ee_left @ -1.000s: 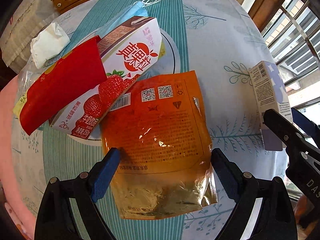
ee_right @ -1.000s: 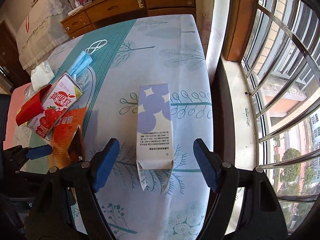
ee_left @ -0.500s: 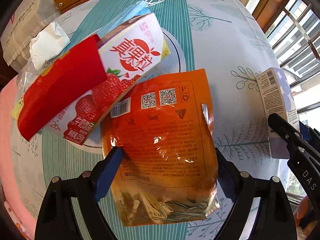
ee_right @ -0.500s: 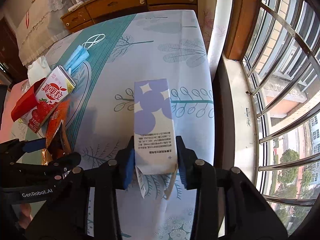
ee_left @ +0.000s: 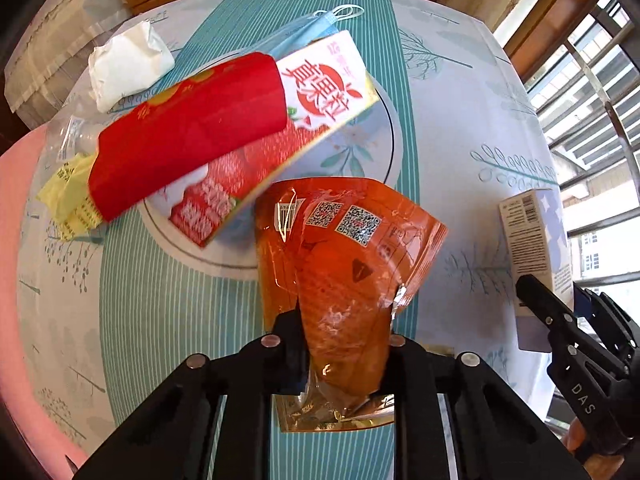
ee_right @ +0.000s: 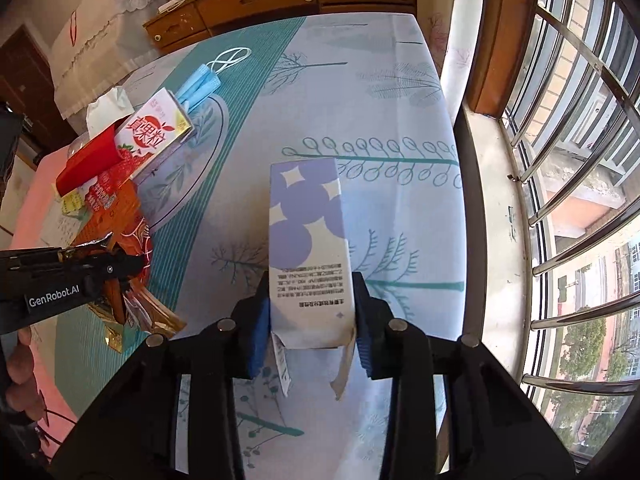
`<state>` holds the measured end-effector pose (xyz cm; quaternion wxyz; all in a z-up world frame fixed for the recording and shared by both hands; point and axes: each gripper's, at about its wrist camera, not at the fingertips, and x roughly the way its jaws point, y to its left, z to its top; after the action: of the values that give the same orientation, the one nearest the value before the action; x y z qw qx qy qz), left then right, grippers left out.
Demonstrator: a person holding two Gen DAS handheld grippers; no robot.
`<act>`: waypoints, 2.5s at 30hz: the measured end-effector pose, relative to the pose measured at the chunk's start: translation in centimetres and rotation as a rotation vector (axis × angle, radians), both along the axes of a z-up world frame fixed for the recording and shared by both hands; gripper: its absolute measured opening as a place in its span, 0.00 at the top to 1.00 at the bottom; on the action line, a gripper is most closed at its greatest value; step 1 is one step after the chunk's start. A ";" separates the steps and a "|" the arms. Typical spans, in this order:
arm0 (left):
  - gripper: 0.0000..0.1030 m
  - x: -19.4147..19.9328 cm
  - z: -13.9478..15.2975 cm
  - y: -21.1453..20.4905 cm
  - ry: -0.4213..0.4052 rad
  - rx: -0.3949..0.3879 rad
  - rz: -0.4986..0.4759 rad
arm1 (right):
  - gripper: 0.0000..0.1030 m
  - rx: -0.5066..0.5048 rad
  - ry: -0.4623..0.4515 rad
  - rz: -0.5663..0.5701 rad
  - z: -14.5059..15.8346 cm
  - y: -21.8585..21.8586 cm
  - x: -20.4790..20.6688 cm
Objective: Collect trash
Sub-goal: 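Carry the orange bag and carton in both tools over the bin, then open both tools to drop the bag and carton into the bin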
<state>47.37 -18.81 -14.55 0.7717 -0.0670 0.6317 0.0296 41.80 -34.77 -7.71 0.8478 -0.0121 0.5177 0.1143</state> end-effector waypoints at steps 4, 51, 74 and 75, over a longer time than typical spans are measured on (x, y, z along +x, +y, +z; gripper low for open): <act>0.86 -1.9 0.8 -0.2 -0.006 -0.013 -0.046 | 0.69 0.021 -0.002 0.006 1.0 1.0 -2.4; 0.86 -45.8 -0.6 21.5 -0.065 -0.140 -0.314 | 0.69 0.046 0.162 -0.090 -6.0 23.3 -43.6; 0.76 -45.5 -31.8 19.6 0.061 -0.174 -0.300 | 0.68 0.006 0.335 -0.126 -37.9 19.9 -41.9; 0.66 -45.4 -32.4 19.5 0.065 -0.181 -0.305 | 0.68 0.016 0.335 -0.127 -38.6 19.5 -41.9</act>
<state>1.95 0.67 -46.96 0.7374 -0.0385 0.6592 -0.1424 -0.14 -15.28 -46.34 0.7552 0.0464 0.6506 0.0651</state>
